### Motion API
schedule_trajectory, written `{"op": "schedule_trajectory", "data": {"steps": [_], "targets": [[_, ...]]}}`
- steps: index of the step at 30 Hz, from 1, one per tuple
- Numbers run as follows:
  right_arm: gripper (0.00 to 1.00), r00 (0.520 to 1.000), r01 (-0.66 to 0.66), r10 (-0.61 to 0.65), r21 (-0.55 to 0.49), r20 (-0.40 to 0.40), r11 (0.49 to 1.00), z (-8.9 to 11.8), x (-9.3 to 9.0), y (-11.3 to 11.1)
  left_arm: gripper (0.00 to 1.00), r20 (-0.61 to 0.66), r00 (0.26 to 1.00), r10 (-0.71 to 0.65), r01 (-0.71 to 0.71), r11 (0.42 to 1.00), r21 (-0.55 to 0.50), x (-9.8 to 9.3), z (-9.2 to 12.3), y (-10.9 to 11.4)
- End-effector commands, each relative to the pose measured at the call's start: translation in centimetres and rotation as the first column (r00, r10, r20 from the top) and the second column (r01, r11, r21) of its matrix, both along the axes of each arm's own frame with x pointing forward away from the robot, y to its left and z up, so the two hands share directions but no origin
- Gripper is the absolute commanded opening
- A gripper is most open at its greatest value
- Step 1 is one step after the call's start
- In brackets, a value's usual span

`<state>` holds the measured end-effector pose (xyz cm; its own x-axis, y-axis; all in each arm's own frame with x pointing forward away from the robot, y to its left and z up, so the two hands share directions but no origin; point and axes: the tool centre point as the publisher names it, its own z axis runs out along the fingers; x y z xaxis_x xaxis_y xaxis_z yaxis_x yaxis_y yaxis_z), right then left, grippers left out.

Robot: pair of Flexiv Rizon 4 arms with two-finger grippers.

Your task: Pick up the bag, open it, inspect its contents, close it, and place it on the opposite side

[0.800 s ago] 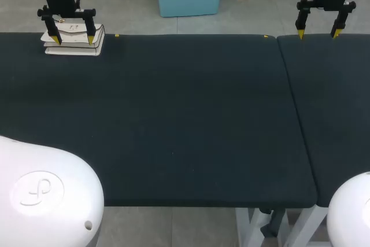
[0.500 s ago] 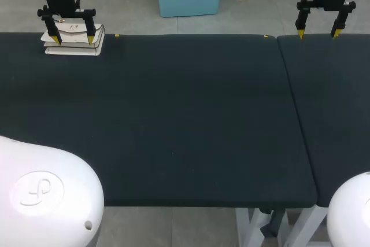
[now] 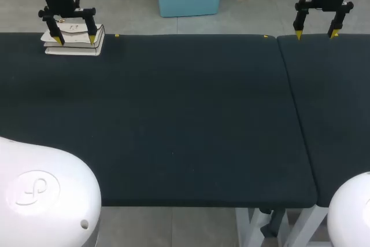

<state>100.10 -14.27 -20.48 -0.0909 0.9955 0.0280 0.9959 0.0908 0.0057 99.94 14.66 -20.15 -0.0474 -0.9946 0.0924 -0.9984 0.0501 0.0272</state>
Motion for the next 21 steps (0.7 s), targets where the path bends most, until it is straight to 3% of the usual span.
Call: {"op": "schedule_trajectory", "data": {"steps": [1, 7, 12, 16, 21], "targets": [[1.0, 0.992, -0.12, 0.118, 0.048, 0.04, 0.992, -1.2, 0.8, 0.5, 1.0, -0.044, 0.999, -0.022, 0.014, 0.986, -0.164, 1.5, -1.0, 2.4], [1.0, 0.909, -0.4, 0.35, 0.235, 0.227, 0.886, -1.8, 0.6, 1.9, 1.0, -0.059, 0.998, -0.024, 0.005, 0.954, -0.301, 3.0, -1.3, 5.0], [1.0, 0.839, -0.524, 0.449, 0.227, 0.308, 0.821, -2.7, 0.2, 2.7, 1.0, -0.055, 0.998, -0.03, 0.007, 0.921, -0.389, 4.8, -1.3, 7.0], [1.0, 0.748, -0.643, 0.539, 0.22, 0.387, 0.734, -3.6, -0.4, 3.7, 1.0, -0.037, 0.999, -0.019, 0.001, 0.903, -0.43, 6.1, -1.5, 8.6], [1.0, 0.671, -0.72, 0.57, 0.23, 0.475, 0.655, -5.4, -0.6, 4.5, 1.0, -0.025, 0.999, -0.022, 0.007, 0.883, -0.469, 7.3, -2.1, 10.2]]}}
